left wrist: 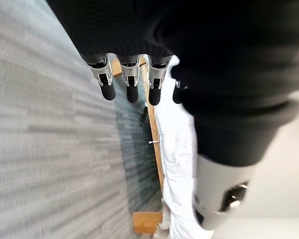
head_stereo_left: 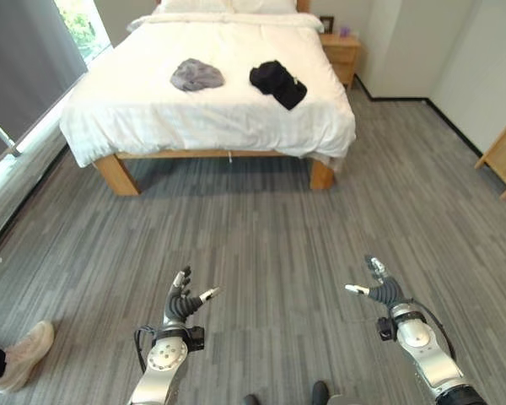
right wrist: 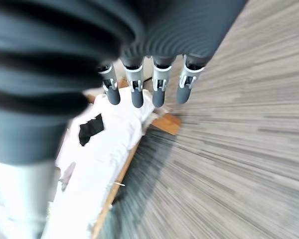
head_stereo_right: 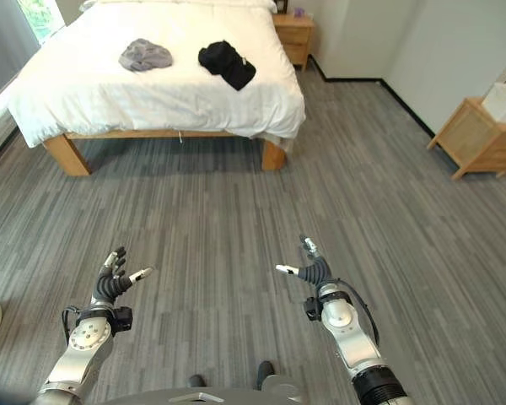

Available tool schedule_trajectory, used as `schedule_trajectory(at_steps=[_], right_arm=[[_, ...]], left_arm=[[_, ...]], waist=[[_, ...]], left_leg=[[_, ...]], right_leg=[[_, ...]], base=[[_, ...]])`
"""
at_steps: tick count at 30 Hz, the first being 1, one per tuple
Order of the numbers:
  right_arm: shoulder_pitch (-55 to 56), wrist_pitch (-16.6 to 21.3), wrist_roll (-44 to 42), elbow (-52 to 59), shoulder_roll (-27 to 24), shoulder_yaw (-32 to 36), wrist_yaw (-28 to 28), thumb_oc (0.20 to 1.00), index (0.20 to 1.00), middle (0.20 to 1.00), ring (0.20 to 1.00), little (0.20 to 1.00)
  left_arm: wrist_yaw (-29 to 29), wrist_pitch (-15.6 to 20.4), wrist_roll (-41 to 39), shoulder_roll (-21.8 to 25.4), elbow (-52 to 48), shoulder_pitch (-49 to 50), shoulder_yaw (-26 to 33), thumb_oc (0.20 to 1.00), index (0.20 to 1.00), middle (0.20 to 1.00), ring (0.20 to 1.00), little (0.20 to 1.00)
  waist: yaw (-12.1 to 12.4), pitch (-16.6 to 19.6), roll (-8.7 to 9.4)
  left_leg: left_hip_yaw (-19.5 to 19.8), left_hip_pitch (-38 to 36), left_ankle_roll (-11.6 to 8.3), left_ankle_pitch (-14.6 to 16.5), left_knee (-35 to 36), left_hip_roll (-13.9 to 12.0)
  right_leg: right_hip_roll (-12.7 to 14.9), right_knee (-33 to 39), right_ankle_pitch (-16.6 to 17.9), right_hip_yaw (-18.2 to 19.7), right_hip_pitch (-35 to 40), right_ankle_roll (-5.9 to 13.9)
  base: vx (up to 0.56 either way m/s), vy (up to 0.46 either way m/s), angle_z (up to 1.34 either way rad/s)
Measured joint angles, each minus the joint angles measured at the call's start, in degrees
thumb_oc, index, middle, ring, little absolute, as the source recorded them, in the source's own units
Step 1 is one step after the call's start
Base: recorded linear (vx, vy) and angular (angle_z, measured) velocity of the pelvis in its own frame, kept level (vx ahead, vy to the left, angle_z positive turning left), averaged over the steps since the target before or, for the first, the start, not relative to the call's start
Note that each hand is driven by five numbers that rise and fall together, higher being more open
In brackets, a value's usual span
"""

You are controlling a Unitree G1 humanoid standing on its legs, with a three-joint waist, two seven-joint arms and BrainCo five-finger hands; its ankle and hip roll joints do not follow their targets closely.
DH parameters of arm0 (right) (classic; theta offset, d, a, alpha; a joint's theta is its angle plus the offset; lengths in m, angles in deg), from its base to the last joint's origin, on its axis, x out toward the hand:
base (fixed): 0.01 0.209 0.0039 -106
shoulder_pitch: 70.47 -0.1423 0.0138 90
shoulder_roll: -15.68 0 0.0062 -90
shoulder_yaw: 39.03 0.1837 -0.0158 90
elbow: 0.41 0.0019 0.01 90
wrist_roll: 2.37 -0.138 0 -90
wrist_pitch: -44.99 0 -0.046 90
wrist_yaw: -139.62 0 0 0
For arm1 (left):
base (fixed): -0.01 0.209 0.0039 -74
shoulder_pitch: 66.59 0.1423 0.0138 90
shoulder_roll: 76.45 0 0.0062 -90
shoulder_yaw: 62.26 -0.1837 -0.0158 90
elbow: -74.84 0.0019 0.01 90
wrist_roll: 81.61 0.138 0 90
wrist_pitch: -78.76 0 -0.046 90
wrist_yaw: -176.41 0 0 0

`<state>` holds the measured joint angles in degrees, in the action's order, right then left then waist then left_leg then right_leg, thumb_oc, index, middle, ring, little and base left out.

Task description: Pick up bed clothes into laundry basket.

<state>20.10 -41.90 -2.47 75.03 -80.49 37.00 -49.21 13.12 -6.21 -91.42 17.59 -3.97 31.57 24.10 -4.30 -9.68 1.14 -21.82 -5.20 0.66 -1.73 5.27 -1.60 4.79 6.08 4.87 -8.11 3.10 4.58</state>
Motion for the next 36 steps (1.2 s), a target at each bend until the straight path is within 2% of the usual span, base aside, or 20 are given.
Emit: schedule_trajectory(at_steps=[7, 9, 10, 12, 17, 19, 21, 22, 23, 24, 25, 26, 27, 29, 30, 31, 32, 33, 35, 36], right_arm=[[-2.68, 0.35, 0.07, 5.87, -1.16, -0.01, -0.59, 1.000, 1.000, 1.000, 1.000, 1.000], [-4.30, 0.59, 0.24, 5.86, -1.93, 0.16, -0.68, 1.000, 1.000, 1.000, 1.000, 1.000], [-4.04, 0.58, 0.25, 5.82, -1.93, 0.15, -0.73, 1.000, 1.000, 1.000, 1.000, 1.000], [-3.58, 0.72, 0.29, 6.24, -1.90, 0.12, -0.79, 1.000, 1.000, 1.000, 1.000, 1.000], [-1.99, 0.90, 0.20, 6.88, -1.36, 0.21, -1.11, 1.000, 1.000, 1.000, 1.000, 1.000], [-1.55, 0.96, 0.22, 6.58, -1.12, 0.18, -1.77, 1.000, 1.000, 1.000, 1.000, 1.000], [-1.56, 1.26, 0.38, 4.76, -0.51, 0.17, -2.08, 1.000, 1.000, 1.000, 1.000, 1.000], [-1.68, 1.21, 0.65, 2.99, 0.60, 0.50, -2.35, 1.000, 1.000, 1.000, 1.000, 1.000], [-2.31, 1.21, 0.87, 1.92, 0.86, 0.32, -2.34, 1.000, 1.000, 1.000, 1.000, 1.000], [-2.88, 0.99, 1.22, 1.78, 0.86, 0.37, -2.35, 1.000, 1.000, 1.000, 1.000, 1.000], [-3.76, 1.00, 1.36, 2.42, 0.26, 1.37, -2.49, 1.000, 1.000, 1.000, 1.000, 1.000], [-4.96, 1.08, 1.39, 3.08, 1.02, 1.63, -2.91, 1.000, 1.000, 1.000, 1.000, 1.000], [-5.35, 1.13, 1.39, 3.03, 1.35, 2.43, -3.83, 1.000, 1.000, 1.000, 1.000, 1.000], [-6.27, 1.02, 2.03, 2.43, 1.37, 0.52, -4.24, 1.000, 1.000, 1.000, 1.000, 1.000], [-5.92, 0.96, 2.59, 2.32, 1.20, -0.51, -4.36, 1.000, 1.000, 1.000, 1.000, 1.000], [-4.99, 0.89, 2.63, 2.18, 1.35, -0.70, -4.48, 1.000, 1.000, 1.000, 1.000, 1.000], [-3.47, 0.74, 4.77, 1.19, -0.33, -2.71, -4.97, 1.000, 1.000, 1.000, 1.000, 1.000], [-3.49, 0.61, 5.26, -0.28, -0.71, -3.21, -4.74, 1.000, 1.000, 1.000, 1.000, 1.000], [1.04, -0.41, 7.03, 2.28, -2.01, -1.90, -4.82, 1.000, 1.000, 1.000, 1.000, 1.000], [3.48, -0.51, 9.30, 2.84, -1.58, -2.35, -5.24, 1.000, 1.000, 1.000, 1.000, 1.000]], left_arm=[[1.26, 2.14, 1.76, -0.03, -5.17, -0.36, 2.34, 1.000, 1.000, 1.000, 1.000, 1.000], [1.24, 2.06, 2.07, -0.18, -4.30, -1.82, 1.98, 1.000, 1.000, 1.000, 1.000, 1.000], [1.25, 2.01, 2.05, -0.18, -3.96, -2.02, 1.93, 1.000, 1.000, 1.000, 1.000, 1.000], [1.30, 1.89, 1.94, -0.36, -3.30, -2.27, 1.97, 1.000, 1.000, 1.000, 1.000, 1.000], [0.61, 1.47, 1.39, -1.45, -2.49, -3.69, 0.76, 1.000, 1.000, 1.000, 1.000, 1.000], [0.64, 1.35, 1.36, -1.87, -2.28, -4.69, -0.72, 1.000, 1.000, 1.000, 1.000, 1.000], [-0.03, 1.35, 1.35, -1.39, -3.34, -3.37, -3.07, 1.000, 1.000, 1.000, 1.000, 1.000], [-0.79, 1.50, 1.27, -1.45, -3.64, -0.77, -3.63, 1.000, 1.000, 1.000, 1.000, 1.000], [-1.01, 1.49, 1.07, -1.08, -3.56, -0.47, -3.23, 1.000, 1.000, 1.000, 1.000, 1.000], [-0.97, 1.45, 0.89, -0.91, -4.25, -0.51, -2.37, 1.000, 1.000, 1.000, 1.000, 1.000], [-0.09, 1.91, 0.72, -1.67, -4.70, -0.57, -1.43, 1.000, 1.000, 1.000, 1.000, 1.000], [0.19, 1.93, 0.12, -1.41, -4.56, 0.06, -1.30, 1.000, 1.000, 1.000, 1.000, 1.000], [0.47, 2.04, -0.59, -2.62, -4.50, 0.09, -1.27, 1.000, 1.000, 1.000, 1.000, 1.000], [0.78, 2.37, -0.70, -2.64, -4.29, 1.61, -1.33, 1.000, 1.000, 1.000, 1.000, 1.000], [1.04, 2.40, -0.78, -3.09, -3.51, 1.65, -0.78, 1.000, 1.000, 1.000, 1.000, 1.000], [1.05, 2.28, -0.97, -2.87, -3.11, 1.27, -0.42, 1.000, 1.000, 1.000, 1.000, 1.000], [1.10, 2.63, -1.12, -3.11, -0.92, 0.15, 0.30, 1.000, 1.000, 1.000, 1.000, 1.000], [1.11, 2.61, -1.12, -2.98, 0.33, -0.50, 1.27, 1.000, 1.000, 1.000, 1.000, 1.000], [1.47, 1.65, -1.23, -2.31, -0.36, 2.21, 0.72, 1.000, 1.000, 1.000, 1.000, 1.000], [2.05, 1.77, -1.04, -1.87, -1.93, 6.68, 1.19, 1.000, 1.000, 1.000, 1.000, 1.000]], waist=[[0.30, -2.09, -1.02], [-0.17, -4.32, -2.15], [-0.26, -4.62, -1.72], [-0.34, -6.41, -0.25], [-3.68, -6.95, 1.04], [-5.25, -6.79, 0.95], [-5.84, -6.68, 0.84], [-5.18, -6.25, 0.81], [-4.35, -6.28, 1.72], [-2.85, -6.37, 3.53], [0.89, -6.59, 5.68], [2.91, -6.72, 6.32], [3.03, -6.86, 6.89], [4.80, -6.41, 5.79], [5.82, -5.81, 4.19], [5.48, -5.62, 3.33], [6.03, -4.09, 1.22], [6.31, -4.47, 0.84], [6.45, -4.89, 1.01], [7.54, -1.46, 5.14]], left_leg=[[0.89, -0.27, -0.14, 0.18, 0.04, -0.28], [2.08, 0.24, -0.15, 0.81, 0.29, -0.90], [2.18, 0.24, -0.37, 1.08, 0.20, -0.49], [2.43, 0.61, 0.27, 1.59, 0.30, 0.58], [8.51, 2.81, 0.29, 1.51, -0.34, 0.44], [12.31, 3.20, -0.95, 2.32, -1.52, -0.58], [12.45, 0.16, -3.06, 3.65, -1.12, -2.37], [11.11, -0.85, -6.84, 5.44, -10.14, -5.21], [11.73, 2.81, -8.28, 6.30, -19.03, -5.95], [13.19, 9.95, -9.07, 3.85, -32.57, -6.19], [19.78, 21.96, -9.90, -6.87, -53.24, -4.62], [21.56, 24.98, -10.56, -4.00, -56.80, -2.58], [22.70, 27.74, -9.01, -0.26, -57.12, 0.11], [20.18, 29.37, -9.19, 0.52, -48.81, 2.09], [18.84, 27.80, -8.14, -0.07, -36.87, 1.84], [18.04, 28.76, -7.40, -0.55, -31.05, 1.70], [13.89, 27.46, -6.13, -1.45, -7.56, -2.02], [11.93, 26.50, -5.55, -1.45, 0.10, -3.41], [3.49, 25.71, -5.00, -1.54, -1.14, -4.16], [-1.11, 24.01, -1.50, 0.16, -9.25, -1.63]], right_leg=[[-0.53, -0.68, 0.81, 1.43, -0.49, -0.58], [-0.42, -11.16, -2.00, 1.87, -6.03, 2.40], [0.20, -14.82, -3.92, 2.38, -7.96, 3.26], [1.22, -26.06, -9.46, 3.09, -15.16, 3.15], [1.41, -11.77, -6.14, -0.63, -18.39, 3.82], [1.68, -12.35, -5.20, -1.17, -16.80, 3.09], [0.26, -11.80, -3.96, -2.64, -13.94, 2.70], [-2.47, -10.97, -4.50, -3.03, -10.10, 1.17], [-3.22, -9.91, -5.18, -3.10, -8.57, 0.31], [-2.90, -9.51, -6.38, -2.09, -8.57, -1.66], [-1.66, -8.32, -5.89, 0.46, -7.68, -3.83], [-1.83, -8.55, -3.77, 2.30, -6.44, -5.53], [-2.27, -7.38, -2.87, 5.21, -4.67, -6.09], [-4.21, -5.23, -4.52, 7.37, -1.58, -5.67], [-5.87, -4.31, -4.33, 8.36, 0.36, -6.92], [-7.52, -1.48, -4.18, 8.31, 3.91, -7.64], [-10.35, -0.43, -8.13, 7.96, 6.17, -6.73], [-10.93, -0.48, -8.66, 7.73, 8.37, -8.87], [-9.49, -0.31, -14.59, 7.56, 16.57, -3.05], [-4.32, -4.32, -18.87, 7.74, 18.51, -5.08]], base=[[0.02, 0.077, -0.14], [0.13, 0.055, -0.02], [0.23, 0.050, 0.10], [0.30, -0.006, 0.00], [0.49, -0.084, 0.66], [0.45, -0.116, 1.00], [0.43, -0.207, 0.51], [0.57, -0.340, -0.05], [0.40, -0.288, -0.38], [0.43, -0.111, -1.06], [0.30, -0.030, -1.46], [0.71, 0.057, -1.65], [0.38, 0.088, -1.32], [0.44, 0.113, -1.29], [0.83, 0.229, -1.10], [0.71, 0.182, -1.07], [1.09, 0.354, -0.51], [0.86, 0.320, -0.32], [0.76, 0.331, -0.05], [0.56, 0.293, -0.32]])
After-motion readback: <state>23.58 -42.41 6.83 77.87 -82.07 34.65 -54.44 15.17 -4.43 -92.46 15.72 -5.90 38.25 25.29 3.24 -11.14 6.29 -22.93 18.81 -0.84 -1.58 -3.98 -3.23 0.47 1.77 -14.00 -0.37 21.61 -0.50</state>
